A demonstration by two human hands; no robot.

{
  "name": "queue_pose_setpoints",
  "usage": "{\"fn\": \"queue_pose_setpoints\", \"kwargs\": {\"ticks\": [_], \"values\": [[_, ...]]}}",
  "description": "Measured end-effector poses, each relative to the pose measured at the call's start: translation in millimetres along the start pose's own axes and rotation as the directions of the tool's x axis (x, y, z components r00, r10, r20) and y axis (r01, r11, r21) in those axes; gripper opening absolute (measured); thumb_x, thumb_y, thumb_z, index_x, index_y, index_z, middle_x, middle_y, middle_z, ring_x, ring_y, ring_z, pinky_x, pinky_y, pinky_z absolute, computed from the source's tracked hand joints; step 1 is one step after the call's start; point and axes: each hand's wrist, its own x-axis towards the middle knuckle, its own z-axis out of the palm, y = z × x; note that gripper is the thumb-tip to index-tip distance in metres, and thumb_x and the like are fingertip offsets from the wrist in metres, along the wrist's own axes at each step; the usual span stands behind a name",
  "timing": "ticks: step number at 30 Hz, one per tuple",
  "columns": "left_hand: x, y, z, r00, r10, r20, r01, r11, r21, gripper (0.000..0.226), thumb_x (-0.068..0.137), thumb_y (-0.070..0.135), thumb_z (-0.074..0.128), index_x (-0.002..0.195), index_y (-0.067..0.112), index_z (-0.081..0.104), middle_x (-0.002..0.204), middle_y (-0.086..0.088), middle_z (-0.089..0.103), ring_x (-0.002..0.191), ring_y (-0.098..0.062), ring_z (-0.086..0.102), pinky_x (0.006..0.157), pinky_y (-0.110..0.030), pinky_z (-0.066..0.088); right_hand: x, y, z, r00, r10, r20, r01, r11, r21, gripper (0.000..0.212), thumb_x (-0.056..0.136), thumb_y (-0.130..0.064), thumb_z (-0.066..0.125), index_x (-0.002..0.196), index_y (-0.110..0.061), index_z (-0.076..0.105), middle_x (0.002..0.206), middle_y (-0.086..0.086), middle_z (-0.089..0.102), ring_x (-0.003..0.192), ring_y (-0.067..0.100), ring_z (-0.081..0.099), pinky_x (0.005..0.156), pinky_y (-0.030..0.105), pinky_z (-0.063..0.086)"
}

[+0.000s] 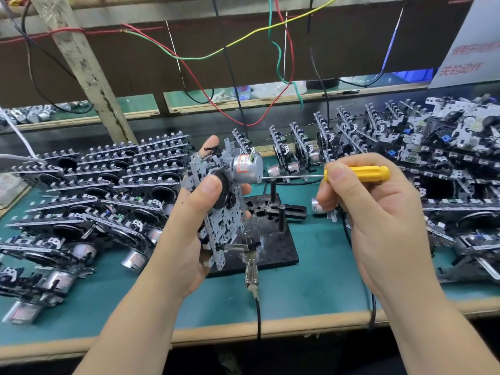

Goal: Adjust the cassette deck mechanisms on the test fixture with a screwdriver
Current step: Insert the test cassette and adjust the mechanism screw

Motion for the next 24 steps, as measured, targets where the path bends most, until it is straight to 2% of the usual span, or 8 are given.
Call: {"fn": "queue_pose_setpoints", "kwargs": {"ticks": [4,6,8,9,12,14,20,24], "values": [[8,4,-5,0.998,0.049,0.033,-0.051,0.997,0.061,0.109,0.062,0.066,0.083,0.153,0.027,0.037,0.129,-0.012,0.067,0.121,-0.028,0.063,0.096,-0.048,0.056,3,-1,-6,0.992,0.001,-0.127,0.008,0.997,0.071,0.005,0.097,-0.021,0.064,0.094,-0.017,0.063,0.072,-0.003,0.065,0.067,0.013,0.059,0.067,0.026,0.051],[19,9,-10,0.989,0.14,0.053,-0.15,0.945,0.29,0.09,0.069,0.06,0.078,0.148,0.049,0.037,0.133,0.01,0.064,0.122,-0.011,0.062,0.101,-0.042,0.051,7,-3,-16,0.974,-0.002,-0.228,0.027,0.994,0.106,0.006,0.098,-0.018,0.06,0.093,-0.019,0.061,0.071,-0.007,0.065,0.067,0.01,0.058,0.068,0.024,0.049],[36,16,-12,0.975,0.183,0.123,-0.219,0.749,0.625,0.088,0.068,0.063,0.075,0.144,0.063,0.031,0.133,0.034,0.054,0.121,0.01,0.055,0.1,-0.026,0.042,9,-4,-22,0.961,0.001,-0.276,0.033,0.993,0.116,0.011,0.1,-0.016,0.058,0.092,-0.022,0.061,0.071,-0.01,0.065,0.067,0.007,0.058,0.068,0.022,0.049],[45,17,-11,0.971,0.152,0.187,-0.24,0.615,0.751,0.094,0.066,0.067,0.075,0.147,0.062,0.026,0.133,0.037,0.05,0.123,0.011,0.051,0.101,-0.025,0.04,9,-4,-23,0.958,0.006,-0.287,0.029,0.992,0.12,0.013,0.101,-0.015,0.057,0.091,-0.023,0.06,0.07,-0.01,0.065,0.067,0.006,0.058,0.067,0.021,0.049],[73,10,-3,0.943,-0.084,0.322,-0.305,0.164,0.938,0.109,0.065,0.077,0.071,0.155,0.046,0.018,0.144,0.018,0.042,0.138,-0.011,0.038,0.109,-0.048,0.04,6,-1,-20,0.956,0.014,-0.294,0.015,0.995,0.096,0.013,0.101,-0.014,0.057,0.091,-0.023,0.06,0.07,-0.01,0.064,0.067,0.008,0.057,0.068,0.023,0.049],[83,0,2,0.93,-0.197,0.312,-0.324,-0.036,0.945,0.113,0.066,0.079,0.069,0.157,0.041,0.014,0.152,0.013,0.036,0.143,-0.017,0.031,0.11,-0.053,0.037,2,2,-20,0.96,0.021,-0.281,0.001,0.997,0.079,0.007,0.097,-0.019,0.06,0.091,-0.022,0.06,0.069,-0.008,0.064,0.068,0.011,0.057,0.069,0.025,0.049],[91,-16,-3,0.924,-0.243,0.297,-0.336,-0.142,0.931,0.112,0.067,0.085,0.059,0.157,0.041,0.01,0.15,0.01,0.036,0.14,-0.02,0.032,0.107,-0.052,0.039,-7,6,-27,0.969,0.05,-0.242,-0.041,0.998,0.043,0.015,0.099,-0.02,0.061,0.088,-0.028,0.067,0.072,-0.007,0.065,0.07,0.011,0.058,0.071,0.027,0.05],[92,-16,-2,0.926,-0.252,0.283,-0.325,-0.143,0.935,0.11,0.066,0.085,0.058,0.156,0.042,0.011,0.148,0.011,0.038,0.138,-0.02,0.034,0.106,-0.051,0.04,-7,8,-27,0.981,0.087,-0.174,-0.08,0.996,0.048,0.006,0.089,-0.035,0.066,0.087,-0.03,0.069,0.072,-0.007,0.066,0.069,0.01,0.06,0.067,0.023,0.051]]}}
